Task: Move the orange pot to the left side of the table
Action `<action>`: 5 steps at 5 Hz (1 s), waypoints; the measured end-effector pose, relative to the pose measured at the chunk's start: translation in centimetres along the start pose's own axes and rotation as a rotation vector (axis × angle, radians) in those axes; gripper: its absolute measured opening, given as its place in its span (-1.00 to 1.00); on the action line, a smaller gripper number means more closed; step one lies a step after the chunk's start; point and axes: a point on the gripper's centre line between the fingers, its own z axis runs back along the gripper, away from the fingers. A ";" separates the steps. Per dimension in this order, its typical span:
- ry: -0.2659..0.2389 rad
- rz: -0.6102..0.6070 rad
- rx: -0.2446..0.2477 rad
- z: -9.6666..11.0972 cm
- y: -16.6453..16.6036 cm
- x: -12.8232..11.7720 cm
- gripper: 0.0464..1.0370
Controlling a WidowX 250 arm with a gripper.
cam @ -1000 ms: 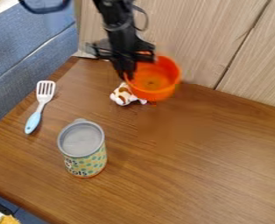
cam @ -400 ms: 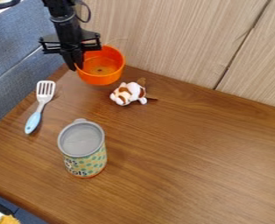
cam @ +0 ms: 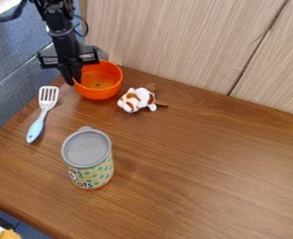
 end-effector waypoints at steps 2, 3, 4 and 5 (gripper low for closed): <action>0.016 -0.003 -0.012 -0.3 -1.3 -0.4 -0.90; 0.020 0.019 0.007 -0.5 -1.2 -0.6 -0.56; 0.034 0.017 0.011 -0.6 -1.3 -0.9 0.00; 0.045 -0.007 0.021 -0.5 -1.8 -1.1 0.61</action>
